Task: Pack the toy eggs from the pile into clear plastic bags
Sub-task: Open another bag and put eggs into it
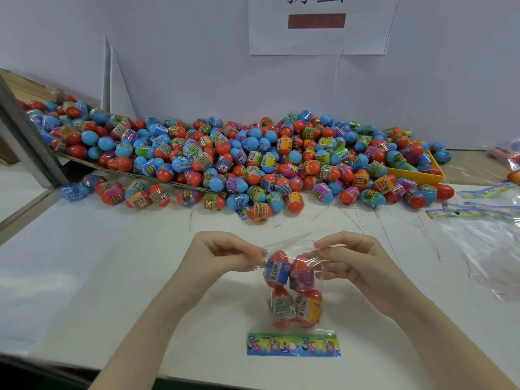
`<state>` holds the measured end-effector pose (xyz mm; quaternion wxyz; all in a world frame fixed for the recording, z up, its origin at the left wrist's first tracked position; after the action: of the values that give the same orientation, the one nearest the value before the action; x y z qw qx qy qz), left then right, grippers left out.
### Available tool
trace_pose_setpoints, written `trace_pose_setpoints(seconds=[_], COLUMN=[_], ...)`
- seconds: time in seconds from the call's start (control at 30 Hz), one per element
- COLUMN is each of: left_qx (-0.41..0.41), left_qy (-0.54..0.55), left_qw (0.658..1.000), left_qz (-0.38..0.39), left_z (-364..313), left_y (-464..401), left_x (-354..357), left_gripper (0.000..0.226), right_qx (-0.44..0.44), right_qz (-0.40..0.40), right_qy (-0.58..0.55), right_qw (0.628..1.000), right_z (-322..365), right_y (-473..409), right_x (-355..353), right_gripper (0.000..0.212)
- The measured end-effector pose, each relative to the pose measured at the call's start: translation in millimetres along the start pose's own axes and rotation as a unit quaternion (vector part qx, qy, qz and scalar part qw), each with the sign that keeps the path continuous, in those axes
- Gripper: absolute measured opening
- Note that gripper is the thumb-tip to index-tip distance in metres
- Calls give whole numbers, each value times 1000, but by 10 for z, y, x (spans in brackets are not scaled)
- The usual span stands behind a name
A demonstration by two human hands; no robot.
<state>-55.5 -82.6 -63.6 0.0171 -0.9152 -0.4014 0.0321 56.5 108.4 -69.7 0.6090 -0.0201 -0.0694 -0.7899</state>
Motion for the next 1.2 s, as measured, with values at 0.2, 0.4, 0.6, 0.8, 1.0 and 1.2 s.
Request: trace_pose_setpoints(seconds=[0.2, 0.4, 0.6, 0.8, 1.0, 1.2], left_qx=[-19, -48, -66, -63, -59, -47], left_qy=[1, 30, 15, -20, -22, 13], left_qw=[1000, 998, 997, 998, 998, 998], left_qz=[12, 5, 24, 3, 18, 33], left_z=[70, 94, 54, 20, 49, 64], left_y=[-13, -17, -1, 3, 27, 21], left_x=[-13, 9, 50, 18, -22, -35], left_gripper=[34, 48, 15, 26, 34, 30], right_qx=[-11, -28, -21, -20, -47, -59], right_qz=[-18, -27, -28, -36, -28, -9], right_qy=[22, 32, 53, 65, 80, 64], right_qw=[1000, 999, 998, 997, 995, 996], right_z=[-4, 16, 20, 40, 58, 82], right_y=[3, 31, 21, 42, 48, 66], right_x=[20, 13, 26, -15, -17, -13], right_gripper=[14, 15, 13, 14, 39, 23])
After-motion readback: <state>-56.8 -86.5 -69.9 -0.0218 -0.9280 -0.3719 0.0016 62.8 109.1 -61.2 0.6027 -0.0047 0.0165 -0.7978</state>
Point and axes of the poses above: each hand's wrist, its own y-axis away from the middle knuckle, its own x-axis out of the palm, z = x × y, the point moved 2 cm from there along -y, towards the middle knuckle, and after that the axes turned 1 degree about x, right-handed, at the moved point
